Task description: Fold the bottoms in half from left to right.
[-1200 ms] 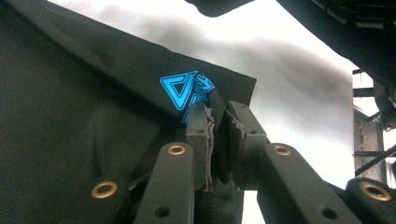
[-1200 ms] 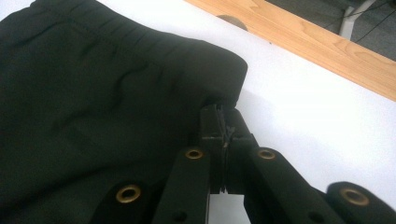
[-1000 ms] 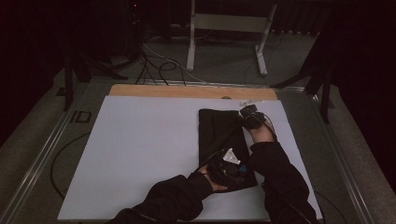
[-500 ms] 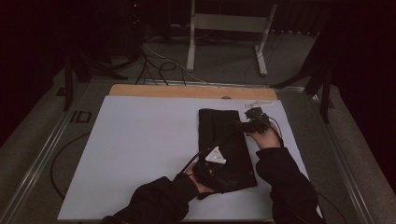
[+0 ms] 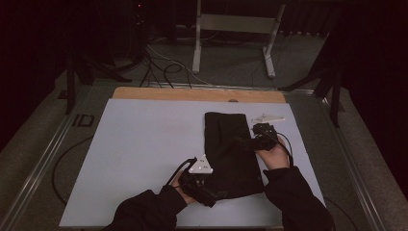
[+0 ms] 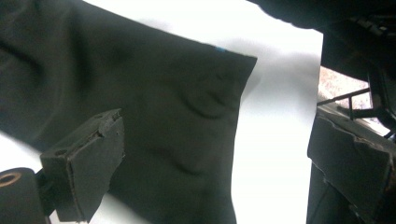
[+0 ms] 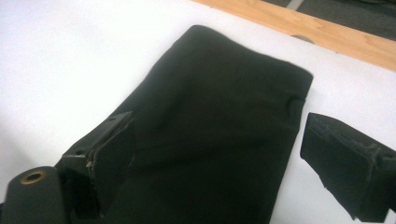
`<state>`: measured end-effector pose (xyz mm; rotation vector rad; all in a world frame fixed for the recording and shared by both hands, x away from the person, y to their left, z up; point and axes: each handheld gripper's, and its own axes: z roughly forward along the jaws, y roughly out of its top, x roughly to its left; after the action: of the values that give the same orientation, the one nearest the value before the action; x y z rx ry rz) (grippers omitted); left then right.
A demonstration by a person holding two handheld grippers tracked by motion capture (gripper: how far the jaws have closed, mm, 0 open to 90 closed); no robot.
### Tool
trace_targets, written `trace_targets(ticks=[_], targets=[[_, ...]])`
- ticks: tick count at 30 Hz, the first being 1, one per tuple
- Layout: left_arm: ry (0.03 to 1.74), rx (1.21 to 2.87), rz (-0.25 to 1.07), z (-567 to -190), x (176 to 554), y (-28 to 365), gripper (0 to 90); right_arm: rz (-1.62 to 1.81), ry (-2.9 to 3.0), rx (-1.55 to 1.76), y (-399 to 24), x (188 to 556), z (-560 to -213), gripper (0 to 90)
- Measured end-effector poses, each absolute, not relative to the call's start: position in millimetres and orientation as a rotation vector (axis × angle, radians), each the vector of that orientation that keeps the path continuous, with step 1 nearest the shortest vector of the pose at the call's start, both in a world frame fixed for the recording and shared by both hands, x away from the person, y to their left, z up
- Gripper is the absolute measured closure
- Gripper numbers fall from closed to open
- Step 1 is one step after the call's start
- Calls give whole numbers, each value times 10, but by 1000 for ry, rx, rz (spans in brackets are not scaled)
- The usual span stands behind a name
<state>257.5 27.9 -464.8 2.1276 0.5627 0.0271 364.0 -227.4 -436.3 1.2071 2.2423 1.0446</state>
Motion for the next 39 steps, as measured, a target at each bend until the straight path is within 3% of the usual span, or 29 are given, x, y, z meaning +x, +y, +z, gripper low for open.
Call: trace_targets(ticks=[9, 14, 25, 27, 29, 34, 35, 36, 37, 38, 39], targets=[[569, 2133, 26, -4754, 2451, 466, 89, 1077, 2252, 1189, -2380, 3268, -4334, 101], [533, 2165, 25, -4837, 2333, 479, 162, 1087, 2239, 1223, -2451, 3043, -4353, 95], [500, 2253, 43, -5029, 2252, 406, 410, 1041, 2297, 1298, -2541, 2675, -4565, 98], [499, 2274, 52, -5058, 2254, 392, 435, 1019, 2295, 1326, -2582, 2638, -4623, 150], [488, 2291, 60, -5095, 2251, 384, 471, 996, 2283, 1359, -2635, 2559, -4703, 261], [495, 2316, 83, -5120, 2252, 378, 536, 945, 2343, 1378, -2652, 2452, -4810, 393], [495, 2316, 83, -5120, 2252, 378, 561, 932, 2351, 1386, -2650, 2446, -4830, 459], [497, 2323, 89, -5125, 2253, 373, 561, 932, 2351, 1386, -2650, 2446, -4830, 459], [494, 2327, 93, -5129, 2252, 368, 595, 873, 2384, 1370, -2631, 2441, -4874, 566], [494, 2331, 102, -5131, 2251, 366, 595, 873, 2384, 1370, -2631, 2441, -4874, 566], [496, 2343, 123, -5125, 2257, 364, 649, 848, 2389, 1358, -2620, 2437, -4890, 698]])
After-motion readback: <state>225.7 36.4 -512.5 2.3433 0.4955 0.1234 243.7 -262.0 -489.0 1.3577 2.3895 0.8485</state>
